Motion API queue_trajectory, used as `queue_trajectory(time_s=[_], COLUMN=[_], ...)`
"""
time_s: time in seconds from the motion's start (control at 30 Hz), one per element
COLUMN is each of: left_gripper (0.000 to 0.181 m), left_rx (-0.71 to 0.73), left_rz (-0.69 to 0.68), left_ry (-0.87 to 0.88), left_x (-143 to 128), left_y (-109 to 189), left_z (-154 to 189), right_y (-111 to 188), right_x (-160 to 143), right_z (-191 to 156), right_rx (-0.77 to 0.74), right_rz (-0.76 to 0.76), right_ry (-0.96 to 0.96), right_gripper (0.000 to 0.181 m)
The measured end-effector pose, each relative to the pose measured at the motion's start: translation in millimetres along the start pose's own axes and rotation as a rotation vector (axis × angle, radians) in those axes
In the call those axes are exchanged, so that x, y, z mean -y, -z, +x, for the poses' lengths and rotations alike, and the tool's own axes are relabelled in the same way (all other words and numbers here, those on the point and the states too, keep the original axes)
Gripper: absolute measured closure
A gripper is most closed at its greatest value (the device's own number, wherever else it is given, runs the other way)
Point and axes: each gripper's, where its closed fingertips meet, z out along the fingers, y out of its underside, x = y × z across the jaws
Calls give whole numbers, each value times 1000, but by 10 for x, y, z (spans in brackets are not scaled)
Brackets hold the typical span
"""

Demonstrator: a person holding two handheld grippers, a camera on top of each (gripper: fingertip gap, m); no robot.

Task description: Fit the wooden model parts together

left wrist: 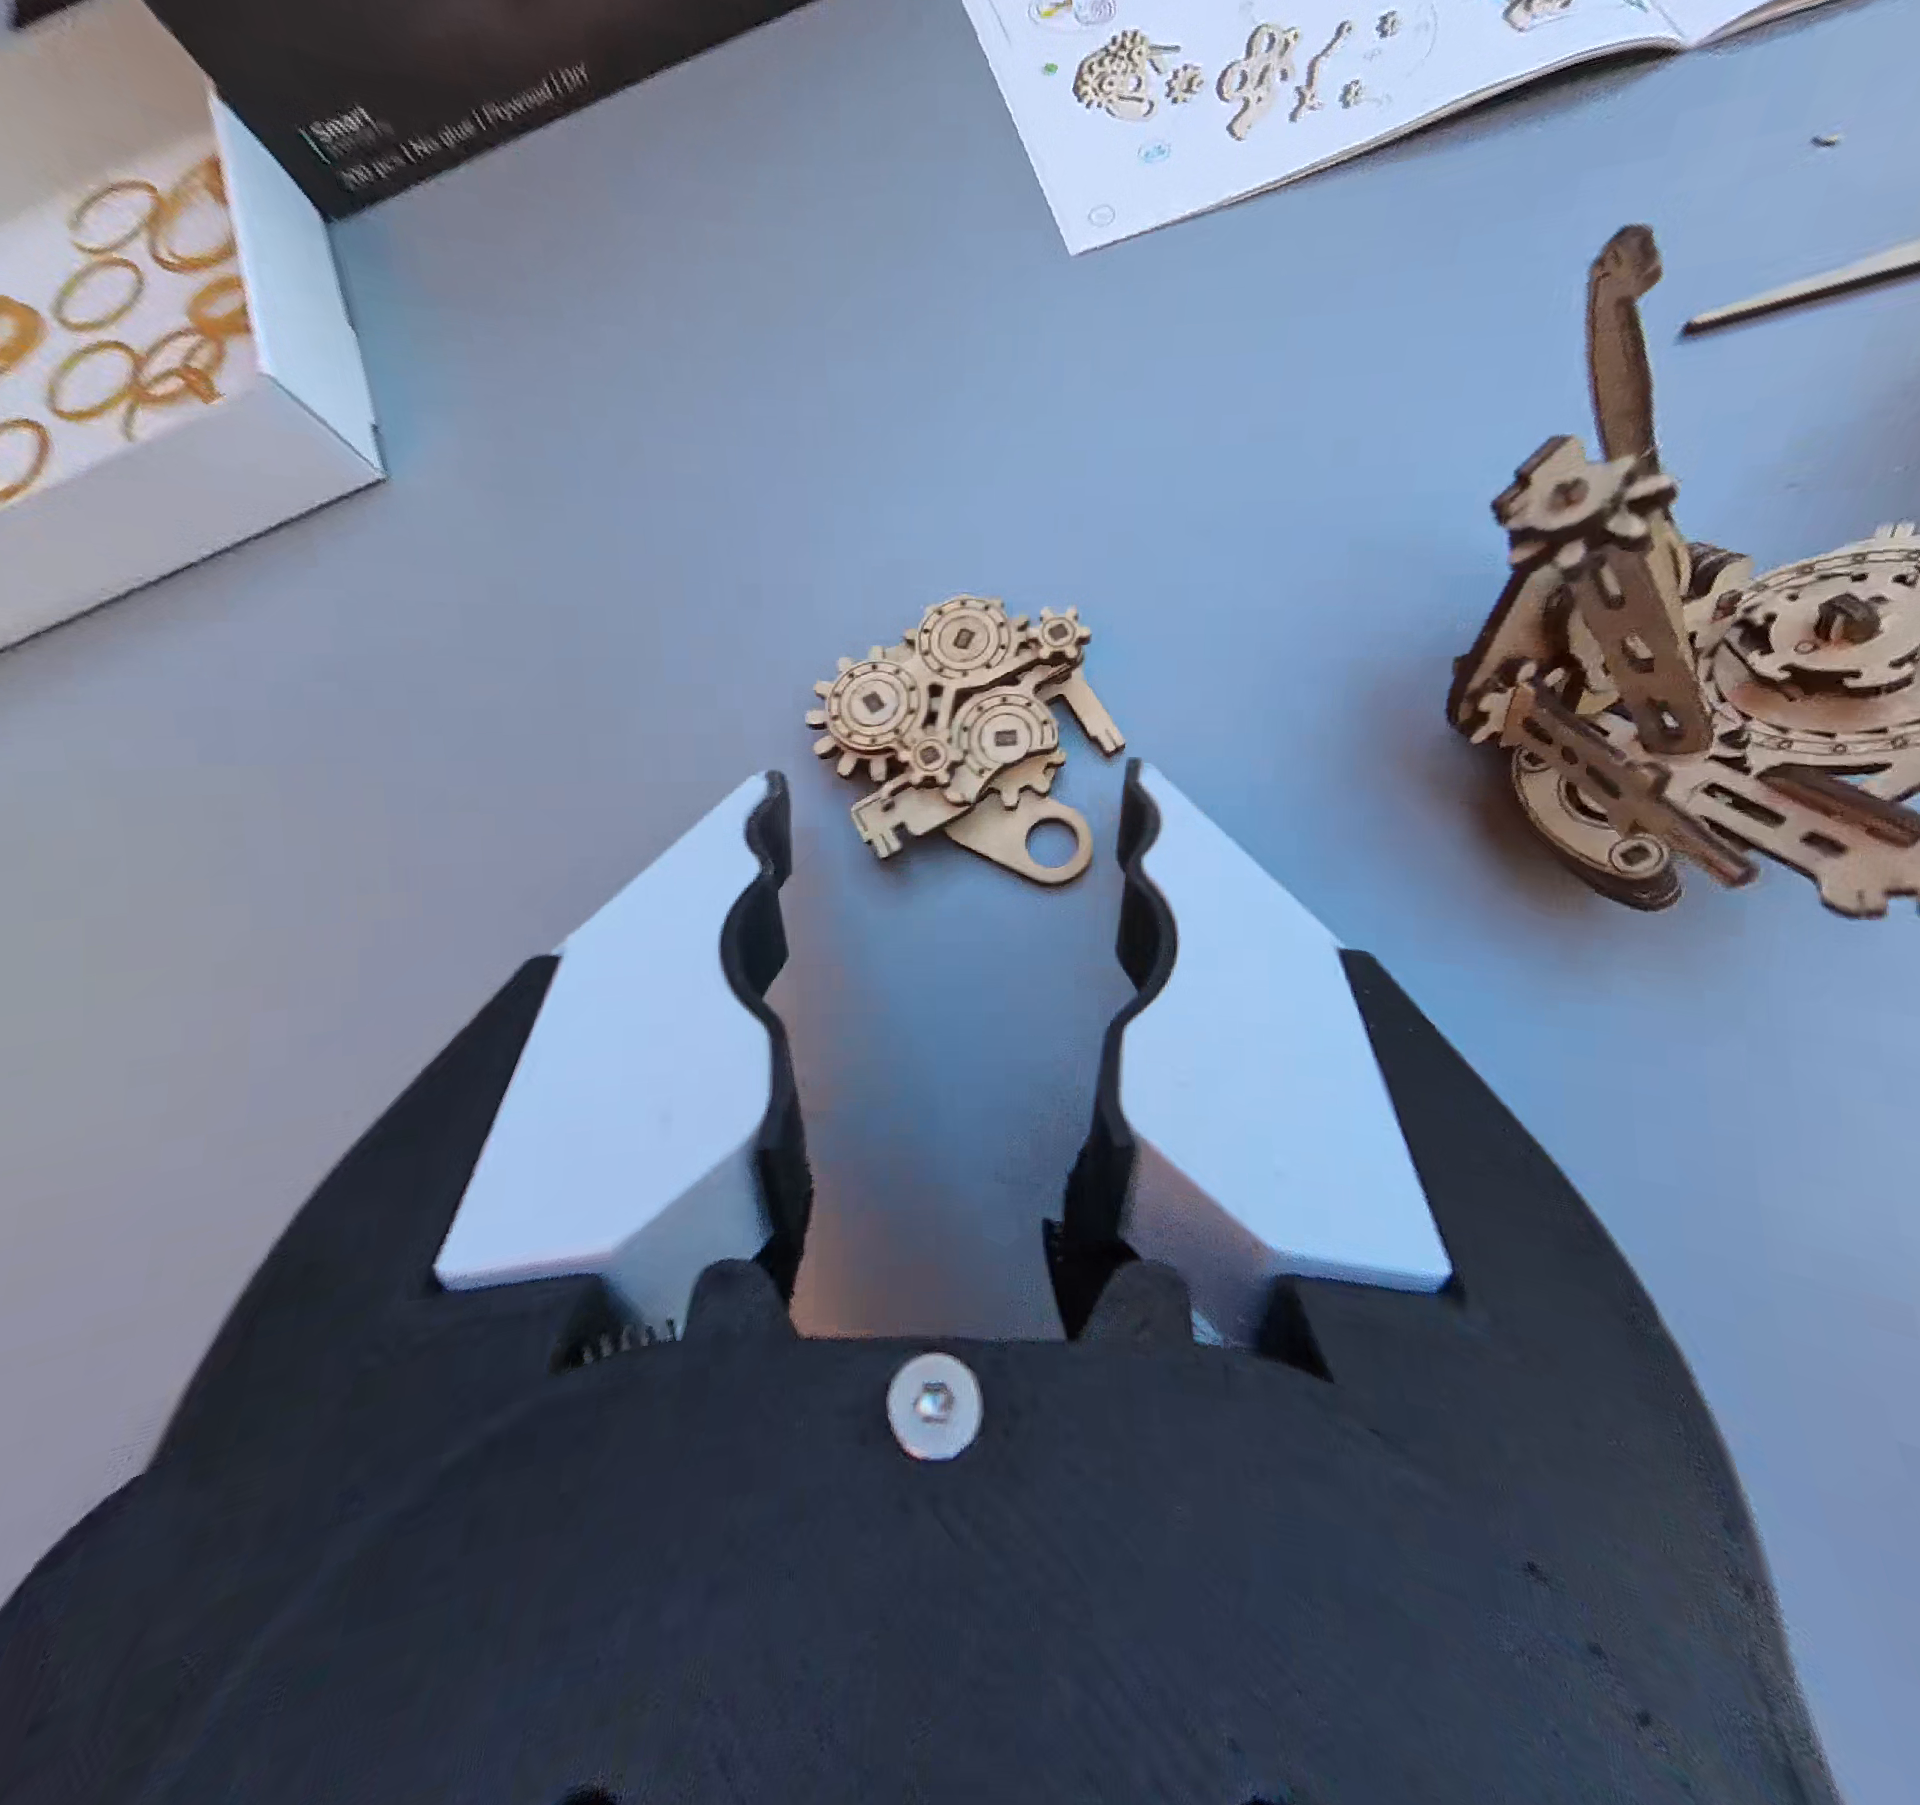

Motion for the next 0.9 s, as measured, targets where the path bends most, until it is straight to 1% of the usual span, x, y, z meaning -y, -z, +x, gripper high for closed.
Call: queue_trajectory(time_s=[0.07,0.13,0.17,0.3,0.37,0.43,0.5,0.53,0.67,0.73,0.77,0.9], left_gripper=[122,127,133,134,134,134,134,134,134,134,134,134], left_rx=[15,52,54,41,37,45,82,122,352,436,452,440], left_rz=[-11,-17,-20,-23,-11,29,66,86,157,185,198,264], left_ry=[-1,-21,-25,-33,-39,-65,-127,-172,-426,-537,-568,-622], left_x=[12,27,34,58,81,149,231,286,610,786,853,1027], left_y=[-82,-129,-145,-177,-168,-123,-47,7,320,460,501,573], left_z=[1,-28,-27,-37,-34,-23,-19,-31,-50,27,93,432], right_y=[141,362,491,983,1176,1307,1373,1384,1328,1280,1255,1161], right_x=[118,293,393,715,797,833,830,820,721,674,654,589], right_z=[45,127,177,337,410,464,506,522,586,601,607,643], right_rx=[-22,-63,-88,-170,-219,-250,-262,-265,-276,-281,-282,-292], right_rz=[-3,5,17,84,109,125,132,134,96,73,64,49], right_ry=[36,73,85,88,103,104,92,83,52,46,37,-26], right_gripper=[152,152,152,152,152,152,152,152,152,152,152,152])
